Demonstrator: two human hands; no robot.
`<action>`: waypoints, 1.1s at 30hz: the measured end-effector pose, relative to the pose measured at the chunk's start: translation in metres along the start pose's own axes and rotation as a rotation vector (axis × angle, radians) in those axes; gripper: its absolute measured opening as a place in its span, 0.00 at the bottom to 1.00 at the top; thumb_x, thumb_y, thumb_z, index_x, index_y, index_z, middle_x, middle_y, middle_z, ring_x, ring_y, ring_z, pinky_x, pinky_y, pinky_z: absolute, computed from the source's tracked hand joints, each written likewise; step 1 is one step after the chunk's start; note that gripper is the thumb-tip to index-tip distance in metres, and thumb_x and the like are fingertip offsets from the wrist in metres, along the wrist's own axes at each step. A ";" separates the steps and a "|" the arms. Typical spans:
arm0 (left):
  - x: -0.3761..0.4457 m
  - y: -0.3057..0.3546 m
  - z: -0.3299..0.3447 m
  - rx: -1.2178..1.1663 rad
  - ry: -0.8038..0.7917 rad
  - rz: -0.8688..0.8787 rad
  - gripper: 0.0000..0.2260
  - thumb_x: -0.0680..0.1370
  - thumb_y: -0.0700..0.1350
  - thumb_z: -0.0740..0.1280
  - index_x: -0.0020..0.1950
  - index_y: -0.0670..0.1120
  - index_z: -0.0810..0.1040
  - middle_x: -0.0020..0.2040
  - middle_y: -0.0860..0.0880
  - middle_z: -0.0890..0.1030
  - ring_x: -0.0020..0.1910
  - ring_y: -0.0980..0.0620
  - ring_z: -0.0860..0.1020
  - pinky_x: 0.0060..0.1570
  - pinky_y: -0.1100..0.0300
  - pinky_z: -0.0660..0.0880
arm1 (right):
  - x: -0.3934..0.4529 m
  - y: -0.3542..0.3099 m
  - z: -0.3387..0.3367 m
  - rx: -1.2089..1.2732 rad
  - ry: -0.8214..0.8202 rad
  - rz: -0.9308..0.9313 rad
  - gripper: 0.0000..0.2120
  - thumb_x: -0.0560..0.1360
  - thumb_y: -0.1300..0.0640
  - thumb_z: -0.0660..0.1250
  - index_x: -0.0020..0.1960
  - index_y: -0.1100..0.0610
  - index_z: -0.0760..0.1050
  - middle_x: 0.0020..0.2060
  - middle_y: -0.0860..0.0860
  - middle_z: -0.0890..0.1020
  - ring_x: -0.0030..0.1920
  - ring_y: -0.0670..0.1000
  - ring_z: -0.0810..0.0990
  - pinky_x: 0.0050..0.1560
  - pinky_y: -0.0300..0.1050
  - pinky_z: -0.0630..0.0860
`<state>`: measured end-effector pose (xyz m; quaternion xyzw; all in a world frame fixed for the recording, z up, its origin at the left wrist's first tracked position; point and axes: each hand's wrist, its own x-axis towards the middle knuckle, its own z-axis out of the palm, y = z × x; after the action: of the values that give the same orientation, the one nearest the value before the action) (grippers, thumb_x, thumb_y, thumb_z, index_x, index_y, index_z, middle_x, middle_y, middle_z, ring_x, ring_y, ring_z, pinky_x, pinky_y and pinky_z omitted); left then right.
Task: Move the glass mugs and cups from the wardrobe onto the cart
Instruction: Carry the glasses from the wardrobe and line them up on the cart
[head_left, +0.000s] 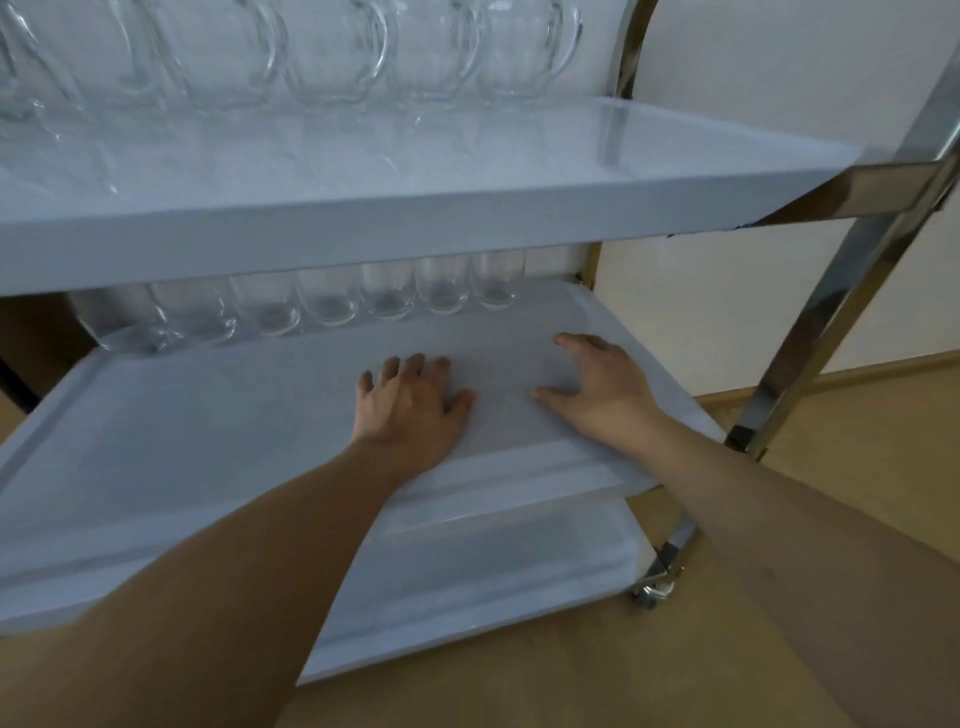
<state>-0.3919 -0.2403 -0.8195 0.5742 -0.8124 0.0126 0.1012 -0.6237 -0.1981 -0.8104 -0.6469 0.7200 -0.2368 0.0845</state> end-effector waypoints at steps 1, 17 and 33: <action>0.000 0.000 -0.004 0.022 0.006 0.005 0.26 0.81 0.64 0.53 0.74 0.52 0.68 0.72 0.48 0.71 0.72 0.42 0.67 0.71 0.43 0.63 | -0.009 0.000 -0.004 -0.013 -0.018 0.006 0.38 0.75 0.36 0.68 0.79 0.50 0.61 0.77 0.50 0.66 0.75 0.55 0.65 0.71 0.50 0.65; -0.139 0.063 -0.203 -0.248 -0.463 0.046 0.29 0.81 0.61 0.61 0.80 0.51 0.62 0.79 0.46 0.63 0.77 0.42 0.61 0.72 0.44 0.64 | -0.169 -0.110 -0.165 0.110 -0.225 0.301 0.34 0.78 0.40 0.67 0.77 0.56 0.64 0.74 0.54 0.69 0.75 0.57 0.63 0.74 0.52 0.62; -0.097 0.210 -0.573 -0.197 -0.197 0.313 0.30 0.81 0.62 0.62 0.79 0.50 0.62 0.77 0.45 0.66 0.75 0.41 0.64 0.71 0.43 0.66 | -0.193 -0.191 -0.545 0.119 -0.026 0.286 0.34 0.76 0.42 0.69 0.77 0.52 0.64 0.73 0.52 0.69 0.74 0.57 0.65 0.72 0.51 0.63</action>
<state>-0.4718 -0.0004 -0.2557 0.4266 -0.8950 -0.1074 0.0739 -0.6577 0.1064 -0.2835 -0.5347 0.7883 -0.2561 0.1647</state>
